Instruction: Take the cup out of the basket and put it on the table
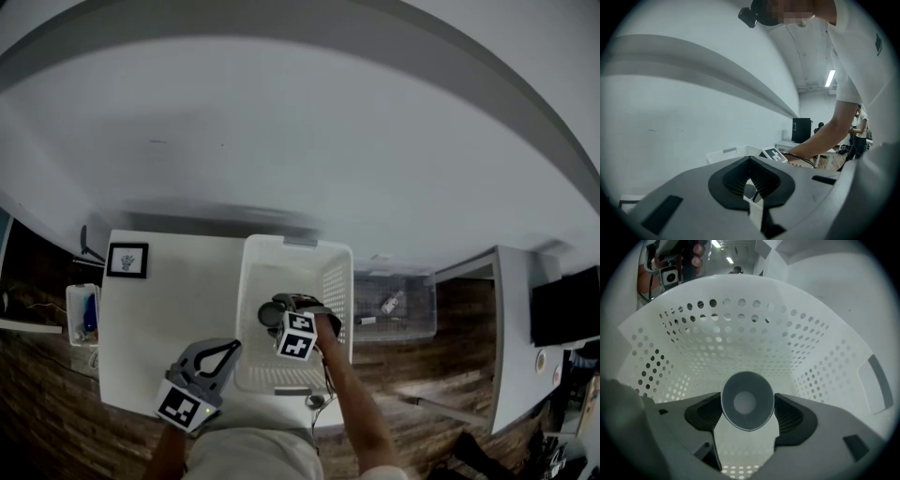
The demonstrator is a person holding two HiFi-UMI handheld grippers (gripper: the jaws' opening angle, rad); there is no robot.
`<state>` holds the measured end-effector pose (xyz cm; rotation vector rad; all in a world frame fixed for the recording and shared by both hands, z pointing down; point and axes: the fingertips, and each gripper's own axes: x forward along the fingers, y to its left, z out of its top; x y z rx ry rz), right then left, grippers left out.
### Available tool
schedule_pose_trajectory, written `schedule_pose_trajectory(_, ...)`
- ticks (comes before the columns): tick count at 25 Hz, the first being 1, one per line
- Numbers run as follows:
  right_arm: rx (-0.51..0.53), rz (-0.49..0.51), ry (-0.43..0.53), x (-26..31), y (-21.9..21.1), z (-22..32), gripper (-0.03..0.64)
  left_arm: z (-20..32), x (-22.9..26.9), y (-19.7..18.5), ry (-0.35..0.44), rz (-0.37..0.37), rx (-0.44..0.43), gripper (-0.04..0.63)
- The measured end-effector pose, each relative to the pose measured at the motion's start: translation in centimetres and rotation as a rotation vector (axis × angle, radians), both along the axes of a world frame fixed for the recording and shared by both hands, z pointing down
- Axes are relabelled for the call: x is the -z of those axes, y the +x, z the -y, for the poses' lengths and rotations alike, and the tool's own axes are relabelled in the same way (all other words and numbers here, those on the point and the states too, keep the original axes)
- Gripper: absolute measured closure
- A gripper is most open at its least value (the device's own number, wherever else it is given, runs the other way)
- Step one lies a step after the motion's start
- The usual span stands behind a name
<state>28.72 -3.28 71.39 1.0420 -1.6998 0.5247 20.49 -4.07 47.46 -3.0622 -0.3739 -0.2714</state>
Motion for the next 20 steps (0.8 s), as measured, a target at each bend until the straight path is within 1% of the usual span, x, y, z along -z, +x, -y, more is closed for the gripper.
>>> schedule_pose_trajectory(3, -0.001, -0.003, 0.017, 1.1, -0.2, 0.0, 0.268, -0.1, 0.1, -0.1, -0.025, 0.003, 0.01, 0.595)
schedule_pose_trajectory(5, 0.005, -0.003, 0.026, 2.0, -0.5, -0.1, 0.268, -0.2, 0.2, -0.3, -0.021, -0.001, 0.008, 0.595)
schedule_pose_trajectory(9, 0.012, -0.009, 0.047, 3.7, -0.9, -0.2, 0.27, -0.5, 0.3, -0.6, 0.02, -0.008, -0.014, 0.595)
schedule_pose_trajectory(14, 0.018, -0.011, 0.059, 6.4, -1.4, -0.4, 0.272, -0.8, 0.6, -1.3, 0.009, -0.015, -0.009, 0.595)
schedule_pose_trajectory(20, 0.014, -0.036, 0.109, 10.1, -1.5, -0.1, 0.275, -1.1, 1.0, -2.0, 0.007, -0.026, -0.005, 0.595)
